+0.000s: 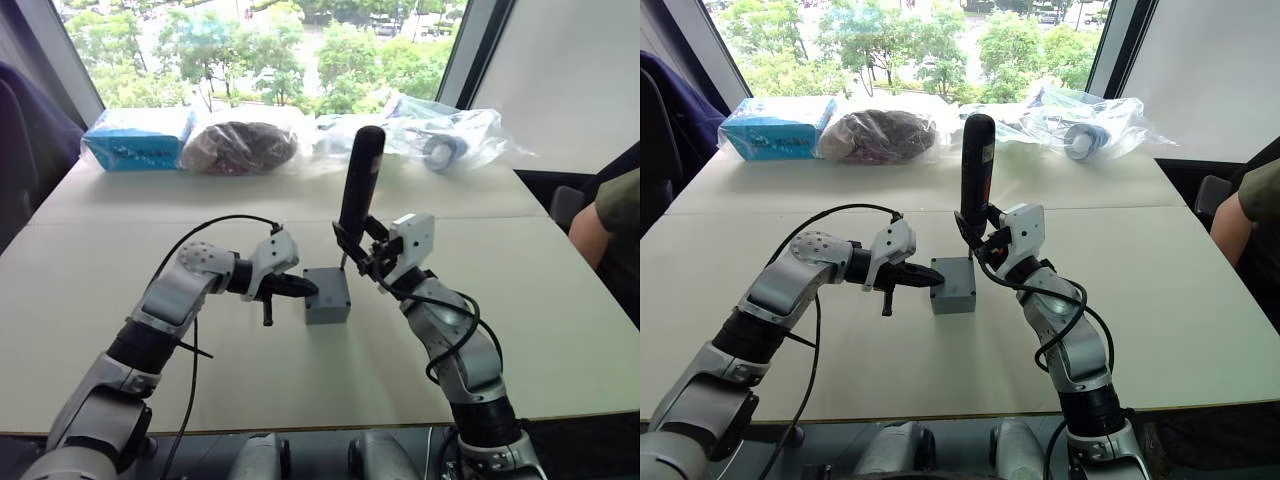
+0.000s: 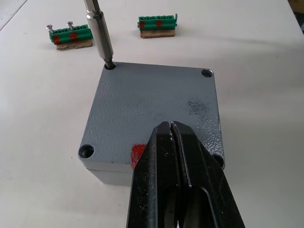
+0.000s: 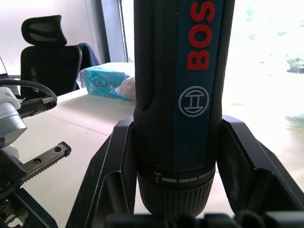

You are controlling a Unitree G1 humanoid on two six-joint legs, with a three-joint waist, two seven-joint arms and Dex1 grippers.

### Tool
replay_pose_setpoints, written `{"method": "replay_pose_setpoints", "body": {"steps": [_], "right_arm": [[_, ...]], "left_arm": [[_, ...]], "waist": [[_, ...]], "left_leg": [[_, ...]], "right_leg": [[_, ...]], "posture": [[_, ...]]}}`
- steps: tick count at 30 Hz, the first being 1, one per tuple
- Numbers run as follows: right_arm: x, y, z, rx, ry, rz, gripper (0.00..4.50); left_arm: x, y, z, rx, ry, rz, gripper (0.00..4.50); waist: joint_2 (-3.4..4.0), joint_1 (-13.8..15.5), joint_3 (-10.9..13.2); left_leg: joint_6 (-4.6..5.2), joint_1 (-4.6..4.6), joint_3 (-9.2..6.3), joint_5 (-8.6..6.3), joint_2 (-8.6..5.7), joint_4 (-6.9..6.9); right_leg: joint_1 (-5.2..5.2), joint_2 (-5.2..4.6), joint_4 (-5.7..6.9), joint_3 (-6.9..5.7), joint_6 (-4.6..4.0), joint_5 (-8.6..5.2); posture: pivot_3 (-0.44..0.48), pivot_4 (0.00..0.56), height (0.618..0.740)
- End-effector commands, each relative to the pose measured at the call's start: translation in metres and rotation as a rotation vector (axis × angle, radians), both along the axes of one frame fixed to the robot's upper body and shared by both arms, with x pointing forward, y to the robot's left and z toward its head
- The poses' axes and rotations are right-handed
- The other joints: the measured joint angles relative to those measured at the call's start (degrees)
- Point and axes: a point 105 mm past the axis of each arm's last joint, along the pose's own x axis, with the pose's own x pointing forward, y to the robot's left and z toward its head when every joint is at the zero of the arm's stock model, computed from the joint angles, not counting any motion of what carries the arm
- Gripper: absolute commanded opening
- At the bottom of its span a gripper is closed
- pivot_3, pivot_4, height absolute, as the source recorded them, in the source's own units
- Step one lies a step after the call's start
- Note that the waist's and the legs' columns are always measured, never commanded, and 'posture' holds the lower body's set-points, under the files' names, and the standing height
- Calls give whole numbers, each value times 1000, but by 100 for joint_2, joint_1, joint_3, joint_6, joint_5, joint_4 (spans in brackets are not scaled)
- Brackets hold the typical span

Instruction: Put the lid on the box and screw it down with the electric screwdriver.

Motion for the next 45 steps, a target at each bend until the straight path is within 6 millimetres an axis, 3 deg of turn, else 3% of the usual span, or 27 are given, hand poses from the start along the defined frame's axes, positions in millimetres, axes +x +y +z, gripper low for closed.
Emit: {"method": "replay_pose_setpoints", "body": {"steps": [1, 6, 16, 21, 24, 29, 35, 41, 45], "right_arm": [[1, -10, -67, -90, 250, -52, 1778], [3, -15, -74, -92, 272, -78, 1778], [7, -19, -57, -102, 210, -85, 1778], [8, -26, -11, -76, 52, -84, 1778], [5, -36, 43, -69, -83, -80, 1778], [-4, -40, 103, -49, -145, -33, 1778], [-8, -49, 149, 22, -139, -20, 1778], [6, -100, 147, 150, 197, -103, 1778], [6, -143, 110, 47, 475, -228, 1778]], "left_arm": [[-1, 12, -24, 97, 52, 39, 0], [-2, 14, -28, 112, 54, 38, 0], [-2, 16, -29, 107, 62, 41, 0], [-2, 17, -29, 107, 63, 44, 0], [-2, 17, -29, 98, 62, 29, 0], [1, 16, -18, 30, 81, 38, 0], [8, 12, 11, -137, 118, 57, 0], [-9, 8, 65, -248, 132, -52, 0], [-29, 7, 76, -174, 96, -161, 0]], "waist": [[4, -5, -5], [11, -5, -54], [26, -3, -74], [40, 11, -55], [91, 19, -17], [104, 37, 2], [117, -27, 59], [101, 6, 160], [112, 30, 173]], "left_leg": [[0, 10, 0, 0, 0, -9], [-3, 60, 2, 0, 3, -92], [-6, 55, 2, -1, 3, -105], [-6, 44, 2, -1, 3, -107], [-5, 23, 4, -1, 3, -104], [-21, -118, 17, 24, 1, -87], [-22, -149, 18, 28, 1, -103], [-23, -208, -4, 32, 7, -74], [-27, -272, -6, 42, -10, -62]], "right_leg": [[0, -1, -9, 0, -1, 0], [28, -7, -69, -3, -16, -4], [23, -11, -78, -5, -31, -13], [15, -13, -82, -5, -31, -13], [0, -17, -89, -6, -31, -13], [-105, -53, -66, -50, -32, -8], [-140, -51, -66, -63, -8, 3], [-168, -45, -56, -102, -1, 6], [-210, -56, -65, -111, 16, 17]], "posture": [[0, 150, 740], [0, 150, 740], [0, 150, 740], [0, 150, 740], [0, 150, 740], [0, 150, 740], [0, 150, 740], [0, 150, 740], [0, 150, 740]]}}
